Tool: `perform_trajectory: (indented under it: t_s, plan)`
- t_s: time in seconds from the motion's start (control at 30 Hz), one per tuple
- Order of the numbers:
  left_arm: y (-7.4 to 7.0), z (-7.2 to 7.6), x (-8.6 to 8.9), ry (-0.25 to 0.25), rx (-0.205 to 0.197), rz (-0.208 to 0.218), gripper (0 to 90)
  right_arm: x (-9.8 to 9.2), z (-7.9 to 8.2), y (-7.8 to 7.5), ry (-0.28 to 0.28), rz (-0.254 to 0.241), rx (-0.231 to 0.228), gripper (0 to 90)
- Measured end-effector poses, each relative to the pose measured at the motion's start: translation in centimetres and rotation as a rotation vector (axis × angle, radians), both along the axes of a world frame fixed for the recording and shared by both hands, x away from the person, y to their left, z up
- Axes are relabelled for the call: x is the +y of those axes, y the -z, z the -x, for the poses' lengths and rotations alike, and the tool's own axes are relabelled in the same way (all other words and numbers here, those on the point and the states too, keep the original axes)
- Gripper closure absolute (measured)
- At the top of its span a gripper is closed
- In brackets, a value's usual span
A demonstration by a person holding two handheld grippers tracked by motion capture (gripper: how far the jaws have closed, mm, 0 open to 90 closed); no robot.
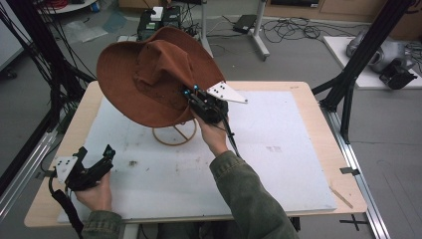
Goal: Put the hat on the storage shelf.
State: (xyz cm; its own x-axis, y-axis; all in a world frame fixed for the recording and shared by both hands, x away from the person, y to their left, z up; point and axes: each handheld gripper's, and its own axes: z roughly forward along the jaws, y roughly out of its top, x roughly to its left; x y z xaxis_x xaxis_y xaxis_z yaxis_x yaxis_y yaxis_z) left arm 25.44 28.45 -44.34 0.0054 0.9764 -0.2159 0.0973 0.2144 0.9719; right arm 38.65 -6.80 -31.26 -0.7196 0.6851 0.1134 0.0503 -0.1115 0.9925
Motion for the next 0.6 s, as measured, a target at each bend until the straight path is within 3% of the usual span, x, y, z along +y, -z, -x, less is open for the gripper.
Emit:
perform_trajectory:
  t_s: [0.33,0.6]
  plan:
    - [-0.03,0.1,0.13,-0.005,-0.003,0.006,11.9,-0.16,0.04,0.05,0.016,-0.017,0.002,77.4]
    - [-0.01,0.06,0.08,-0.002,0.0,0.009,11.9,-0.2,0.3,-0.11,-0.004,-0.011,-0.029,49.9]
